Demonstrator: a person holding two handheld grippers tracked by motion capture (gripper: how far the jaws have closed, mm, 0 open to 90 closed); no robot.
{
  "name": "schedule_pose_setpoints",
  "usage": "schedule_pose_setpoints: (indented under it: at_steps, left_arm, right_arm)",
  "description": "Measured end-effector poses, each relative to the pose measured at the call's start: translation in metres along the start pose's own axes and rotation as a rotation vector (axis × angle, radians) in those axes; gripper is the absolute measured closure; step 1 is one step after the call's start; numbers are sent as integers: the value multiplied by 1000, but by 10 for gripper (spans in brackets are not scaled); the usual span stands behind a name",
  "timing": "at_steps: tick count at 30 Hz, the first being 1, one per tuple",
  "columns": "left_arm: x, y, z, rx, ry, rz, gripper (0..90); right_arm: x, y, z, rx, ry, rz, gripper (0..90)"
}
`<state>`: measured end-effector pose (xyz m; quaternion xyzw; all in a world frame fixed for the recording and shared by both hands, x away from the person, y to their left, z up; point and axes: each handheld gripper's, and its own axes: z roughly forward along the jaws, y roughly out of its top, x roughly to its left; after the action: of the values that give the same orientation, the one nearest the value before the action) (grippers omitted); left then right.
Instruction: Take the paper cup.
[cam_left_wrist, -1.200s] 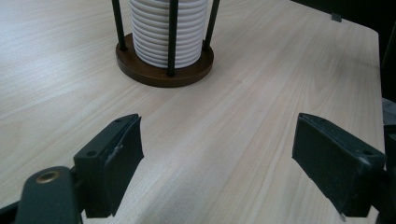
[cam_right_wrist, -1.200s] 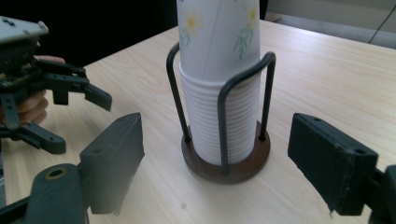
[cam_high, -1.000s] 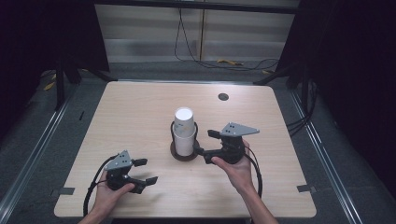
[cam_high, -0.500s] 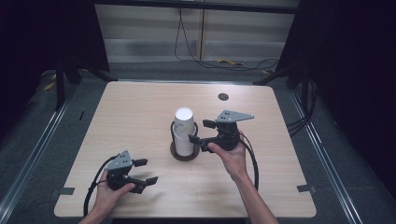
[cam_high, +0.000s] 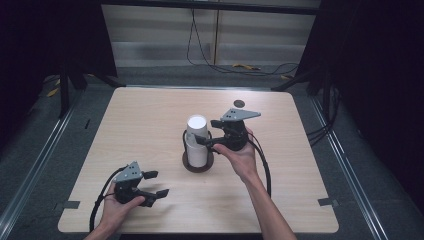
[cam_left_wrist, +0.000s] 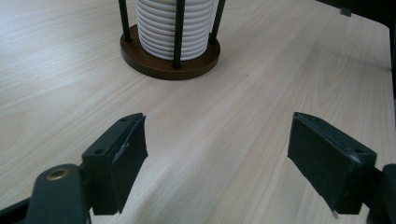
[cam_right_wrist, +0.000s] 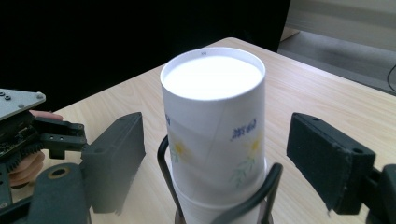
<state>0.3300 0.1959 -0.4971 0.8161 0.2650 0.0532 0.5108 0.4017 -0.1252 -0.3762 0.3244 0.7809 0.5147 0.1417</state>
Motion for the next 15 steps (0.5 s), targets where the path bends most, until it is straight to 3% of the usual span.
schedule_pose_setpoints:
  at_steps: [3,15]
  left_arm:
    - [0,0,1,12,12,-4,195]
    - [2,-1,0,23,27,-6,195]
  right_arm:
    - [-4,4,4,8,7,16,207]
    - [-2,13,24,40,24,-3,233]
